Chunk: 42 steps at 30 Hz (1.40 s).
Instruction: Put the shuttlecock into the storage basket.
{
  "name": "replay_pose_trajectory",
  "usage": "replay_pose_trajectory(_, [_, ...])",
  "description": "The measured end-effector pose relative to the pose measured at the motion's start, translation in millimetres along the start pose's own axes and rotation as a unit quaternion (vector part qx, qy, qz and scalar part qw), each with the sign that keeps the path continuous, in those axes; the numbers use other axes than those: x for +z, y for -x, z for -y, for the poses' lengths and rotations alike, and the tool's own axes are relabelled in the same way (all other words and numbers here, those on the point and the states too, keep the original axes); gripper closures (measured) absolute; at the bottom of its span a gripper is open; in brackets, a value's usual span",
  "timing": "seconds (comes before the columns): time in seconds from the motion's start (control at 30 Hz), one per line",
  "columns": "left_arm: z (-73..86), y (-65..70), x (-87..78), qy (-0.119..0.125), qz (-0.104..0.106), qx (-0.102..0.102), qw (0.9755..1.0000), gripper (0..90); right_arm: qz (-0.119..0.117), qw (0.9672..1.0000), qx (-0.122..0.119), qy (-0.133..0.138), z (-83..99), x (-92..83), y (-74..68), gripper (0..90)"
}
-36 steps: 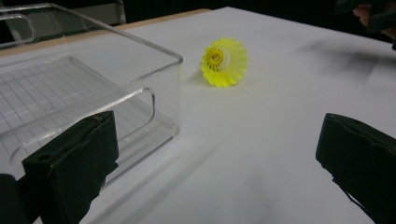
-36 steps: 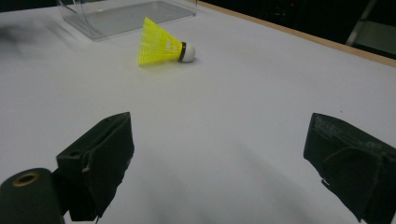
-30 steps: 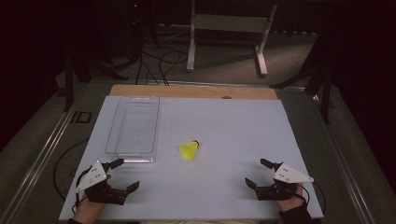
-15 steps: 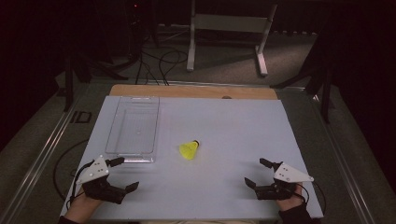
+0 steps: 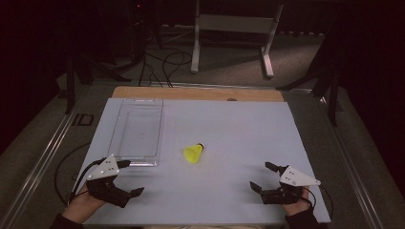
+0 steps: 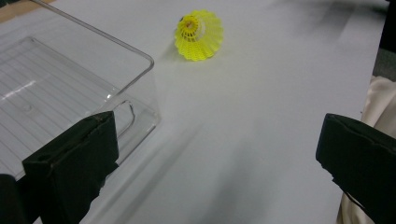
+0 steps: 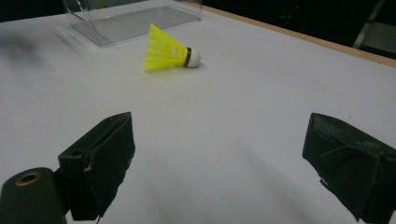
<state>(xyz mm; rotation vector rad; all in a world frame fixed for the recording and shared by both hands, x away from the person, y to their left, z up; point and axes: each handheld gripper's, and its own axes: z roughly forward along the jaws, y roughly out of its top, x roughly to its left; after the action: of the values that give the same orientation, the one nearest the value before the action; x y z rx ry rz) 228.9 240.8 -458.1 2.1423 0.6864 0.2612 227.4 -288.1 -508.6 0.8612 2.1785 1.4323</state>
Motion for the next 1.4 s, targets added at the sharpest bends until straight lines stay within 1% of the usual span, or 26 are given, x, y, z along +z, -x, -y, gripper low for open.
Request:
replay_pose_trajectory(0.03, [-1.6, 0.2, -0.3, -0.006, 0.001, 0.002, 1.0, 0.2, 0.001, 1.0, 0.0, -0.003, 0.0, 0.1, 0.2, 9.0])
replay_pose_trajectory(0.1, [-4.5, 1.1, -0.2, -0.011, 0.002, 0.006, 0.9999, 0.2, 0.001, 1.0, 0.0, -0.004, 0.2, 0.5, -0.1, 9.0])
replay_pose_trajectory(0.23, [-8.6, 2.9, 1.9, -0.026, 0.007, 0.008, 0.9996, 0.2, -0.002, 1.0, -0.001, -0.003, -0.4, 0.4, -0.9, 9.0])
replay_pose_trajectory(0.27, [-9.6, 2.9, 2.6, -0.031, 0.007, 0.011, 0.9994, 0.2, -0.002, 1.0, 0.0, -0.003, -0.6, 0.3, -0.9, 9.0])
replay_pose_trajectory(0.33, [-11.6, 3.3, 3.5, -0.038, 0.01, 0.01, 0.9992, 0.2, 0.001, 1.0, 0.001, -0.009, -1.3, -0.4, -0.5, 9.0])
replay_pose_trajectory(0.37, [-13.3, 3.8, 4.0, -0.044, 0.012, 0.01, 0.9989, 0.2, -0.002, 1.0, 0.004, -0.009, -1.4, -0.6, 0.0, 9.0])
replay_pose_trajectory(0.4, [-14.2, 4.2, 4.2, -0.044, 0.013, 0.009, 0.9989, 0.2, 0.001, 0.9999, 0.005, -0.011, -1.7, -0.9, -0.1, 9.0])
replay_pose_trajectory(0.5, [-18.5, 4.7, 5.1, -0.057, 0.021, 0.002, 0.9981, 0.2, 0.002, 0.9999, 0.005, -0.016, -2.4, -1.1, -0.5, 9.0])
replay_pose_trajectory(0.57, [-21.3, 5.6, 6.1, -0.066, 0.023, 0.008, 0.9975, 0.2, 0.003, 0.9998, 0.003, -0.018, -2.9, -1.2, -1.0, 9.0])
replay_pose_trajectory(0.7, [-25.7, 6.4, 10.0, -0.09, 0.028, 0.016, 0.9954, 0.2, 0.001, 0.9998, 0.008, -0.016, -3.0, -1.9, -0.4, 9.0])
replay_pose_trajectory(0.77, [-27.3, 6.1, 12.9, -0.103, 0.026, 0.02, 0.9942, 0.2, 0.002, 0.9999, 0.009, -0.014, -3.2, -2.2, 0.0, 9.0])
replay_pose_trajectory(0.8, [-28.2, 6.7, 14.6, -0.11, 0.023, 0.024, 0.9933, 0.2, 0.003, 0.9999, 0.009, -0.014, -3.2, -2.3, 0.2, 9.0])
replay_pose_trajectory(0.83, [-29.2, 7.0, 17.5, -0.119, 0.023, 0.023, 0.9923, 0.2, 0.004, 0.9999, 0.008, -0.015, -3.1, -2.3, 0.2, 9.0])
replay_pose_trajectory(0.9, [-30.6, 6.8, 21.0, -0.132, 0.033, 0.024, 0.9904, 0.2, 0.003, 0.9998, 0.01, -0.016, -3.0, -2.0, 0.2, 9.0])
replay_pose_trajectory(1.0, [-33.8, 8.2, 26.9, -0.148, 0.054, 0.026, 0.9872, 0.2, 0.003, 0.9998, 0.01, -0.017, -3.0, -1.7, 0.1, 9.0])
replay_pose_trajectory(1.03, [-35.4, 9.0, 29.3, -0.155, 0.062, 0.028, 0.9856, 0.2, 0.004, 0.9998, 0.009, -0.017, -2.9, -1.7, 0.3, 9.0])
replay_pose_trajectory(1.07, [-36.3, 9.8, 31.0, -0.156, 0.064, 0.028, 0.9853, 0.2, 0.002, 0.9998, 0.011, -0.017, -2.8, -1.6, 0.6, 9.0])
replay_pose_trajectory(1.13, [-39.2, 10.9, 34.7, -0.162, 0.072, 0.03, 0.9837, 0.2, 0.001, 0.9998, 0.011, -0.017, -2.7, -1.3, 0.7, 9.0])
replay_pose_trajectory(1.3, [-48.4, 15.0, 44.6, -0.176, 0.081, 0.035, 0.9804, 0.2, -0.001, 0.9998, 0.012, -0.018, -2.5, -0.9, 0.8, 9.0])
replay_pose_trajectory(1.33, [-50.7, 15.1, 46.2, -0.181, 0.082, 0.032, 0.9796, 0.2, -0.001, 0.9998, 0.012, -0.018, -2.4, -0.8, 0.9, 9.0])
replay_pose_trajectory(1.37, [-52.7, 15.1, 48.1, -0.181, 0.081, 0.031, 0.9796, 0.2, -0.002, 0.9997, 0.013, -0.019, -2.4, -0.8, 0.9, 9.0])
replay_pose_trajectory(1.4, [-54.8, 14.9, 49.6, -0.184, 0.083, 0.031, 0.979, 0.2, -0.002, 0.9997, 0.013, -0.019, -2.4, -0.8, 0.8, 9.0])
